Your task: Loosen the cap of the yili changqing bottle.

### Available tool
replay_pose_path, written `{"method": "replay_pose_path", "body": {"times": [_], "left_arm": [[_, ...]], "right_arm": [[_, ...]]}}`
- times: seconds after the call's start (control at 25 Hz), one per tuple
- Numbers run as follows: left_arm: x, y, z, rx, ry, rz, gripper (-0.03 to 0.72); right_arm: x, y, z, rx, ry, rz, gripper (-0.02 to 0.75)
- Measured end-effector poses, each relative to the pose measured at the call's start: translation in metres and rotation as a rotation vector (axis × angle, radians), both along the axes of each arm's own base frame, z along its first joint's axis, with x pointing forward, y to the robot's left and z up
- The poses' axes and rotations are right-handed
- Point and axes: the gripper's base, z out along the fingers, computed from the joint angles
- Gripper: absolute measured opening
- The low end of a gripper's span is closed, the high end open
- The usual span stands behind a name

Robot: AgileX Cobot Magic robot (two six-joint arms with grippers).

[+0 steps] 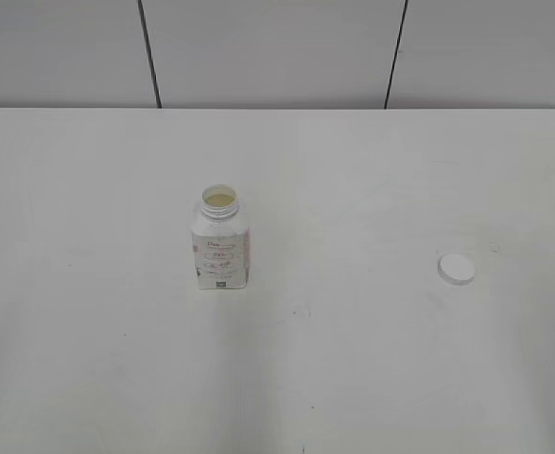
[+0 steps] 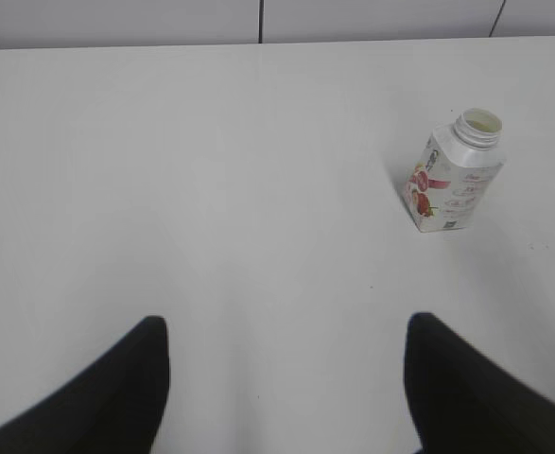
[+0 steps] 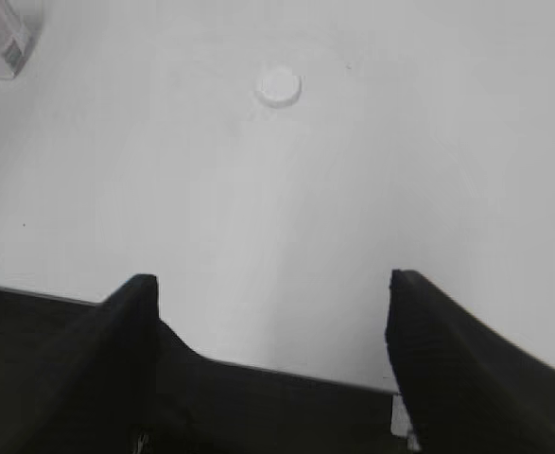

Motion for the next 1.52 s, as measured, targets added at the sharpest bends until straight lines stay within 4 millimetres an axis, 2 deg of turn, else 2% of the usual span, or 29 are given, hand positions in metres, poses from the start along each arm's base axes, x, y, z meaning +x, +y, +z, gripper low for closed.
{"method": "replay_pose_path", "body": {"times": [0.44,1.52], "left_arm": [[0.0,0.0,0.0,-0.002,0.0,0.001,0.478],[0.0,0.0,0.0,-0.004,0.0,0.002,0.436]], "right_arm": [[-0.03,-0.006,0.001,0.025,-0.193,-0.004,0.587],[-0.03,-0.006,0.0,0.014,-0.196,-0.03,0.587]]}}
